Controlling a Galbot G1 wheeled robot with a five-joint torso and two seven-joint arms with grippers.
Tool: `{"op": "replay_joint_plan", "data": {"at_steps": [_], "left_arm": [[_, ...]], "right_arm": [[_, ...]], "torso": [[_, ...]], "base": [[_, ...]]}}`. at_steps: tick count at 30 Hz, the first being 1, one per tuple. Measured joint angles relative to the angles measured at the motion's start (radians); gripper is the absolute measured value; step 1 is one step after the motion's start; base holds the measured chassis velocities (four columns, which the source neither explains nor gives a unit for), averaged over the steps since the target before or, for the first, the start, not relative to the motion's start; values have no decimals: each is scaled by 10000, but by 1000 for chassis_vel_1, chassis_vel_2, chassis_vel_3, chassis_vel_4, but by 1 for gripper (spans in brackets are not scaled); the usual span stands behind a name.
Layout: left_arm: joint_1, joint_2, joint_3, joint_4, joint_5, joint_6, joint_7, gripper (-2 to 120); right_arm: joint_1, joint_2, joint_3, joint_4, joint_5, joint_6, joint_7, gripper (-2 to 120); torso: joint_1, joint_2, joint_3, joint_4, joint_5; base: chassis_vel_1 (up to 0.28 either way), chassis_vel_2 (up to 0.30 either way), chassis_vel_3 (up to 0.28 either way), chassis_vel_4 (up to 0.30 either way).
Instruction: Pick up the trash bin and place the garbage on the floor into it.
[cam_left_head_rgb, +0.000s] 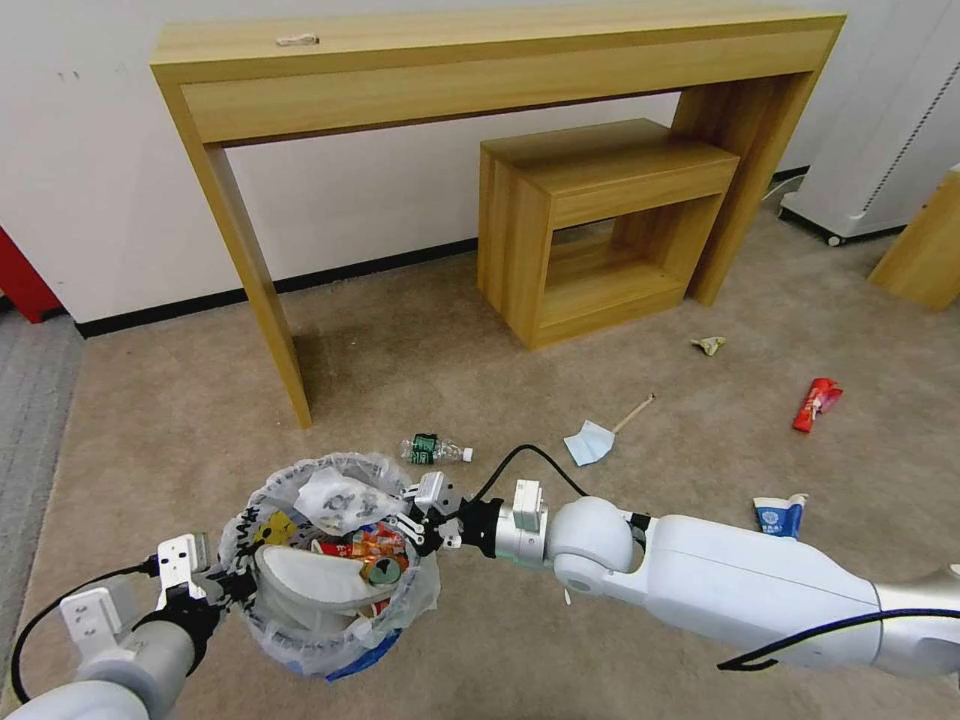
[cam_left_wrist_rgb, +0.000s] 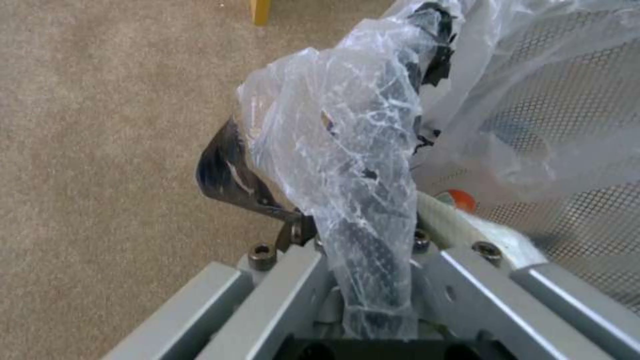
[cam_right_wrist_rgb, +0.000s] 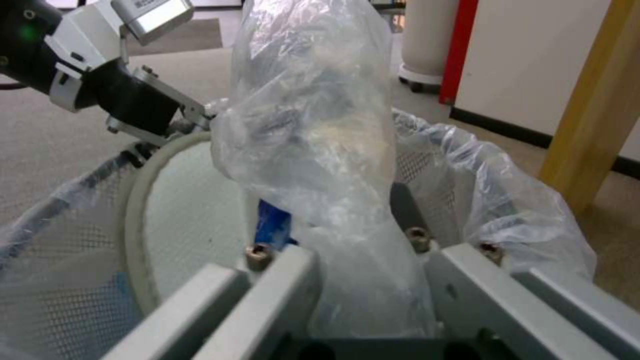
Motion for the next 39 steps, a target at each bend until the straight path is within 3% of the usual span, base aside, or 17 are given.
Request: {"op": "replay_joint_plan", "data": {"at_steps": [12, 15, 21, 23, 26, 39], "left_arm": [[-4, 30, -10, 4, -57, 0, 2, 1], [17, 26, -9, 5, -52, 0, 4, 1], [-1, 19, 30, 15, -38, 0, 8, 1], [-15, 18, 46, 18, -38, 0, 10, 1], [-15, 13, 50, 18, -32, 0, 10, 1], [105, 11, 43, -23, 4, -13, 47, 1]], "right_arm": [[-133, 1, 109, -13, 130, 30, -278, 46], [-304, 1, 231, -13, 131, 77, -241, 63], [-541, -6, 453, -2, 122, 206, -220, 80], [-570, -14, 529, 65, 126, 211, -202, 92], [-570, -22, 553, 122, 126, 184, -126, 99], [-780, -134, 875, 82, -129, 140, -41, 100]], "torso": [[0, 0, 0, 0, 0], [0, 0, 0, 0, 0], [0, 0, 0, 0, 1], [0, 0, 0, 0, 0], [0, 0, 0, 0, 0], [0, 0, 0, 0, 0]], "base": [[0, 0, 0, 0], [0, 0, 0, 0], [0, 0, 0, 0], [0, 0, 0, 0], [0, 0, 0, 0], [0, 0, 0, 0]]}}
